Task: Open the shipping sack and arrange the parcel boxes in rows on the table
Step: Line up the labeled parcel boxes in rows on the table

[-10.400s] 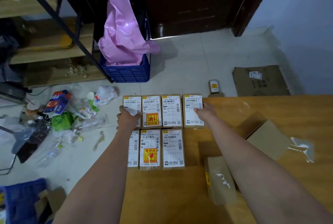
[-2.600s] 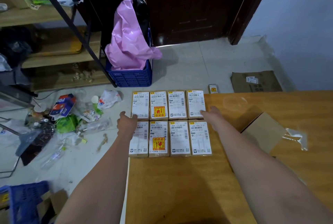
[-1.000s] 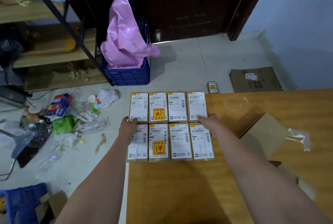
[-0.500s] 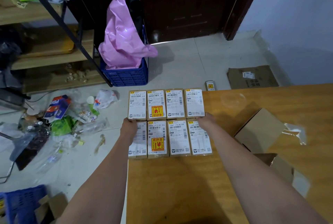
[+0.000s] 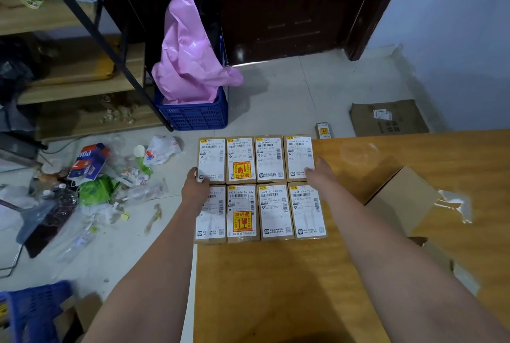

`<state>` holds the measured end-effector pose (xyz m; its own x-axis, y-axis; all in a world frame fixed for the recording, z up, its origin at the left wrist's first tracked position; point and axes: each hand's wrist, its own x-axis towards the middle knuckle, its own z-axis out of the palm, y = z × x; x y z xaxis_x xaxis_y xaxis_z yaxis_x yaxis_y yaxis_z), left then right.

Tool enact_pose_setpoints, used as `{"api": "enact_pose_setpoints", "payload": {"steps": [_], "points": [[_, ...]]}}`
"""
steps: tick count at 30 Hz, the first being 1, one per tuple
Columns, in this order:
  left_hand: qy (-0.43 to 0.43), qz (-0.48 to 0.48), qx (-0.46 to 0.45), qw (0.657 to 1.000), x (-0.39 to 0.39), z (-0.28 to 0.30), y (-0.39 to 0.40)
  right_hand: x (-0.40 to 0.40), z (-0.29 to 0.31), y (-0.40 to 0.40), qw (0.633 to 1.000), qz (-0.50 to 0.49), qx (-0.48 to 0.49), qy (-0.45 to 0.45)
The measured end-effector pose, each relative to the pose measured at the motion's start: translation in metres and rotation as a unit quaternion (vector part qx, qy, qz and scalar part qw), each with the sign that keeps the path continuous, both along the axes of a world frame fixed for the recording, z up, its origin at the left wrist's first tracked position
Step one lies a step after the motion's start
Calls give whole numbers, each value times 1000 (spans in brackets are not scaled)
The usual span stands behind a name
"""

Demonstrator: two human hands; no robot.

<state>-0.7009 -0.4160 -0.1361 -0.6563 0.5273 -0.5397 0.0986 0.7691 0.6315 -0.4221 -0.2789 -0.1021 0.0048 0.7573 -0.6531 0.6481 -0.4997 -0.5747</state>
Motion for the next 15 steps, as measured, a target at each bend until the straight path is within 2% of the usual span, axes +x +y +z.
{"api": "enact_pose_setpoints", "payload": {"steps": [9, 15], "points": [[-3, 9, 0, 1000, 1, -3, 4, -3, -1, 2, 1000, 18, 13, -18], [-40, 36, -19, 998, 3, 1, 0, 1, 2, -3, 999, 16, -23, -21]]}}
